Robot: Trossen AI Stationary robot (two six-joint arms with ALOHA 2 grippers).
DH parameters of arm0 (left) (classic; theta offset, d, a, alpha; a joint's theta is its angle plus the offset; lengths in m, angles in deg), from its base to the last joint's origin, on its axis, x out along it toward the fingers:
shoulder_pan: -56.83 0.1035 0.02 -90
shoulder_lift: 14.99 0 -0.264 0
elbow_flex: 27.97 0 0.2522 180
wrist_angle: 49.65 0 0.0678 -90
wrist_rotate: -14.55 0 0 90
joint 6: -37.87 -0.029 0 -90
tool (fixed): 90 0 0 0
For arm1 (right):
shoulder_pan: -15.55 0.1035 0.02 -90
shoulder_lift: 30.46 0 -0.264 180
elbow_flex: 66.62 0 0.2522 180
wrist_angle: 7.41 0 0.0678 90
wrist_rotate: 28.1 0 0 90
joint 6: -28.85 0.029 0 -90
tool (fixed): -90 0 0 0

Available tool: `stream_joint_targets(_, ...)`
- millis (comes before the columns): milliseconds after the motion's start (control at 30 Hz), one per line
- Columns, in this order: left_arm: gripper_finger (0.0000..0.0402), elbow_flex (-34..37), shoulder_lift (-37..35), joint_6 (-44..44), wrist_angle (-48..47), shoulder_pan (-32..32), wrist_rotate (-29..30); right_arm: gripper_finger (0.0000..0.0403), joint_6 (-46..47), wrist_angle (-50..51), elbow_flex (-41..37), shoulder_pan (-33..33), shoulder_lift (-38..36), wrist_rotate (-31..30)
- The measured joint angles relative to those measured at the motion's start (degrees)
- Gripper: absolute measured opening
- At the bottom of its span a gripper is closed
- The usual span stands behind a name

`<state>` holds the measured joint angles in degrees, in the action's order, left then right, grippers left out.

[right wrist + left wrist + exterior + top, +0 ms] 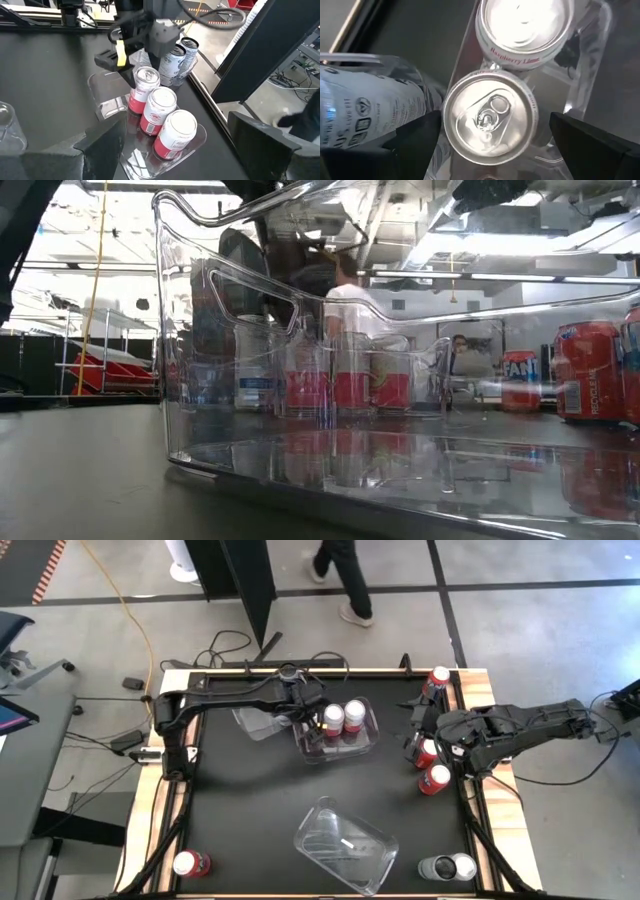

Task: Sort soda cans
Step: Put the top left pink-white soda can in the middle transparent bin, then put the middle right orange soda can in the bottom transparent bin

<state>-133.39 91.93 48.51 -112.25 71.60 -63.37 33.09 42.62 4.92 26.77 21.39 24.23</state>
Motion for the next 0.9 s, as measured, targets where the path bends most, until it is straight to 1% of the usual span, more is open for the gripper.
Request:
stream_joint_targets(233,0.0369,0.00,-1.97,-0.07,0.41,-0.28,0.22,0.0361,-0.18,-0.01,0.00,0.00,0.00,0.03)
stream_joint_targets(367,0.0369,-0.01,-5.36,1.38,-0.49,-1.61,1.39,0.0361,-1.02,-0.02,0.00,0.00,0.00,0.04)
stream_joint_targets(600,0.0367,-0.13,-14.37,4.87,-2.97,-8.24,9.46,0.0361,-4.46,-0.25,0.00,0.00,0.00,0.51)
stream_joint_targets(700,0.0367,-0.18,-18.57,7.81,-4.93,-11.84,12.01,0.0361,-6.87,-0.78,0.00,-0.06,0.59,2.91)
stream_joint_targets(800,0.0366,-0.20,-21.95,10.85,-7.61,-16.30,13.50,0.0361,-9.69,-1.91,0.00,-0.11,2.11,5.02)
stream_joint_targets(900,0.0366,-0.20,-23.96,13.93,-11.15,-21.11,13.72,0.0361,-12.17,-2.54,0.00,-0.11,4.33,5.20)
